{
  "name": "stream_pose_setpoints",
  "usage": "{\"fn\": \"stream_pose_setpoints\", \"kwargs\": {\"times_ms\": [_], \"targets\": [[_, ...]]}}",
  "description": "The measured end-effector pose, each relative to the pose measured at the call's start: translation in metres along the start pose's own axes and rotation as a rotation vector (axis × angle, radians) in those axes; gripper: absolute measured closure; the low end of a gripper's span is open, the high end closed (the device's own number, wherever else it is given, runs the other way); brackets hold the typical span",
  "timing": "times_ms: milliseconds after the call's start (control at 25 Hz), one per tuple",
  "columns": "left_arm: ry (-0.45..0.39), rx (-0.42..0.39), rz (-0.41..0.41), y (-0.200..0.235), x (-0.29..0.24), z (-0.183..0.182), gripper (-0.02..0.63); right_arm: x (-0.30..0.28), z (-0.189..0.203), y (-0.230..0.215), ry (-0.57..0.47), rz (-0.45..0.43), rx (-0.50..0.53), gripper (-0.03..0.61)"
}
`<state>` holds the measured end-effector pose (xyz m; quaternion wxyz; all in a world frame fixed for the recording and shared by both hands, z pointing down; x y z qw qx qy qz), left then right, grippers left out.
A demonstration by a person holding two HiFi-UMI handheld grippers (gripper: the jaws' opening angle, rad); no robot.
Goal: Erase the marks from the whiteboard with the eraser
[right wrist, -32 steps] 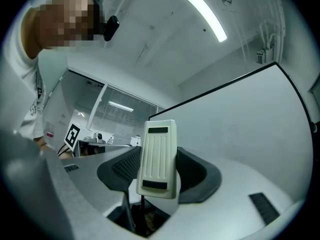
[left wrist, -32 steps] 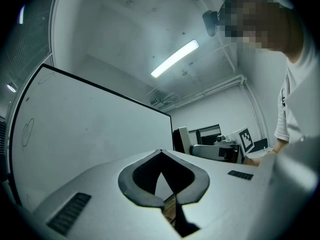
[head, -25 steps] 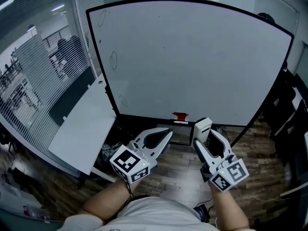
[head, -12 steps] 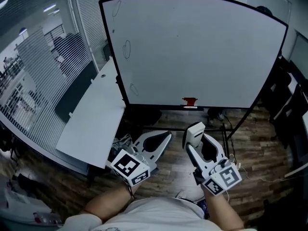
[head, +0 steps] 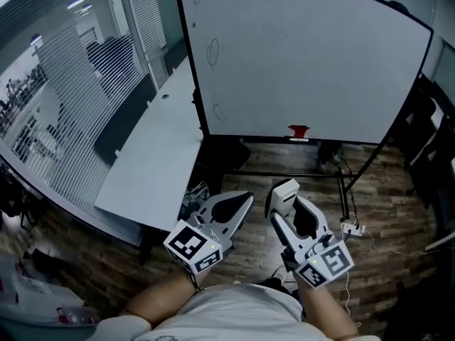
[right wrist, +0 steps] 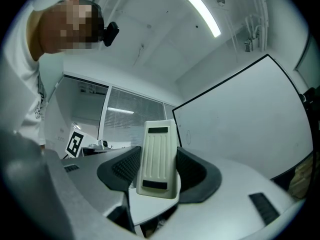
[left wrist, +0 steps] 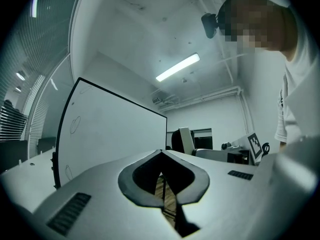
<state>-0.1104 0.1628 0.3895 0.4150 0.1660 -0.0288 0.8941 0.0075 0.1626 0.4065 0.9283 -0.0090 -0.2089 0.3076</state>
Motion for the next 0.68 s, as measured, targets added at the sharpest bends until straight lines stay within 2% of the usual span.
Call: {"fn": "stream_pose_setpoints", "kwargs": {"times_ms": [280, 480, 680], "targets": [[-0.016, -0.005, -0.034, 0.009, 0.032, -0.010, 0.607, -0.011, 0.010, 0.027, 0.020, -0.025, -0.001, 0.345], [-0.034, 0.019, -0.035, 0.016, 0.040, -0.008, 0.607, -0.019, 0.011, 0.036, 0.030, -0.037, 0.013, 0.345], [-0.024, 0.007, -0.035, 0.019, 0.045, -0.011, 0.607, -0.025, 0.016, 0.041, 0.039, -0.039, 0.024, 0.345]]}}
Point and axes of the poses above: the fingertips, and each gripper's own axes: x backward along the fingers, y to its left, z out of its underside, the point moved 3 cm from there along x, backward along the fingers, and after that the axes turned 11 degrees about -y, right-handed, at the moved point
